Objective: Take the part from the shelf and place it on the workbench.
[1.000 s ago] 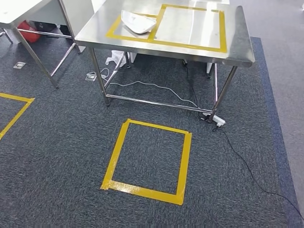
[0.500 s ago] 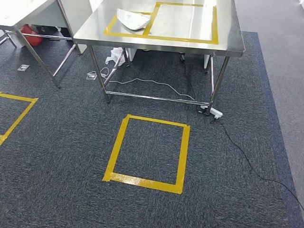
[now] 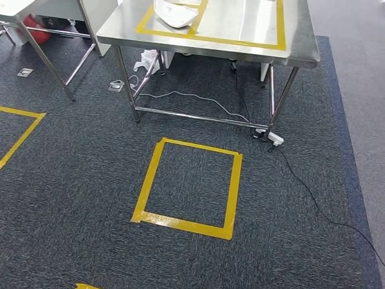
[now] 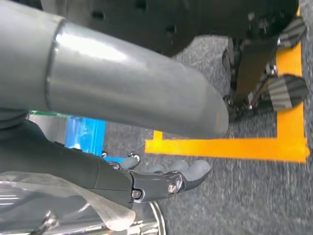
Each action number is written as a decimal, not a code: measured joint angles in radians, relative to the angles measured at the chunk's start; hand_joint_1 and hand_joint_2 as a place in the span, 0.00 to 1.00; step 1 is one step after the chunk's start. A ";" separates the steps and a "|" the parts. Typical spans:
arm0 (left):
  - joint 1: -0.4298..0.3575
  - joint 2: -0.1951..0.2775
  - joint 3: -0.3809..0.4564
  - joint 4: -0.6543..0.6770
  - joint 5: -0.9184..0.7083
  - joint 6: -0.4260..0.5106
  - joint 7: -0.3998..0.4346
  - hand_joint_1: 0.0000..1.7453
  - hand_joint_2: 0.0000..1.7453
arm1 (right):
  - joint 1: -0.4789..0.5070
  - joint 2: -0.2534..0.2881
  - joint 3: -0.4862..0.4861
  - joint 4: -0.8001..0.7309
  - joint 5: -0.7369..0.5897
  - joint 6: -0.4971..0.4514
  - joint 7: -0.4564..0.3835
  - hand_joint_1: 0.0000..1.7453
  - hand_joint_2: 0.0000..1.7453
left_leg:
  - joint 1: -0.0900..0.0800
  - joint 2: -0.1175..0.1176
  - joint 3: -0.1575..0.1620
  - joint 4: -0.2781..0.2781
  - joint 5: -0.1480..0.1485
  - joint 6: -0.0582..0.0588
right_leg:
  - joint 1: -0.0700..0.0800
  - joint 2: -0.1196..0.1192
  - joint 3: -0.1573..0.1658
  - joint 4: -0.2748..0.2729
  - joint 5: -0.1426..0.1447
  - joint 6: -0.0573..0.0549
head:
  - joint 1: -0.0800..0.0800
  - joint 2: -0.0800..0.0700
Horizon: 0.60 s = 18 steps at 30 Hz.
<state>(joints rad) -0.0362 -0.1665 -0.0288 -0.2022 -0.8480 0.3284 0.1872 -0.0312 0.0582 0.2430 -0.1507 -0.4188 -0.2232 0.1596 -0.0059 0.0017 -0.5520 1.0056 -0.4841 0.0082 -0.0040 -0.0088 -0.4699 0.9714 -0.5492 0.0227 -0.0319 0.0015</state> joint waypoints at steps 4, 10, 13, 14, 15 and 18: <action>-0.002 0.000 0.001 0.000 -0.001 0.001 -0.001 0.00 0.00 | -0.001 0.000 0.000 0.000 0.000 0.000 0.000 0.00 0.00 | -0.006 0.000 0.000 0.001 0.001 0.011 | -0.006 0.000 -0.007 -0.002 0.003 0.004 | 0.000 0.000; -0.002 0.000 0.002 0.000 -0.001 0.001 -0.001 0.00 0.00 | 0.000 0.000 0.000 0.000 0.000 0.000 0.000 0.00 0.00 | -0.008 0.001 0.000 0.002 0.005 0.020 | -0.007 0.000 -0.013 -0.002 0.009 0.013 | -0.001 0.000; -0.002 0.000 0.002 0.000 -0.001 0.001 -0.001 0.00 0.00 | 0.000 0.000 0.000 0.000 0.000 0.000 0.000 0.00 0.00 | -0.008 0.001 0.000 0.002 0.006 0.021 | -0.007 0.000 -0.013 -0.002 0.010 0.014 | -0.001 0.000; -0.002 0.000 0.002 0.000 -0.001 0.001 -0.001 0.00 0.00 | 0.000 0.000 0.000 0.000 0.000 0.000 0.000 0.00 0.00 | -0.008 0.001 0.000 0.002 0.007 0.021 | -0.007 0.000 -0.013 -0.002 0.010 0.014 | -0.001 0.000; -0.002 0.000 0.002 0.000 -0.001 0.001 -0.001 0.00 0.00 | 0.000 0.000 0.000 0.000 0.000 0.000 0.000 0.00 0.00 | -0.008 0.001 0.000 0.002 0.007 0.021 | -0.007 0.000 -0.014 -0.001 0.010 0.014 | -0.001 0.000; -0.002 0.000 0.002 0.000 -0.001 0.001 -0.001 0.00 0.00 | 0.000 0.000 0.000 0.000 0.000 0.000 0.000 0.00 0.00 | -0.008 0.001 0.000 0.002 0.008 0.021 | -0.007 0.000 -0.014 0.000 0.010 0.014 | -0.001 0.000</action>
<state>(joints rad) -0.0386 -0.1663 -0.0269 -0.2022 -0.8492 0.3296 0.1862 -0.0313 0.0584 0.2430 -0.1507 -0.4192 -0.2232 0.1591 -0.0140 0.0025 -0.5522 1.0079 -0.4764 0.0291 -0.0112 -0.0087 -0.4842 0.9719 -0.5392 0.0371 -0.0327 0.0015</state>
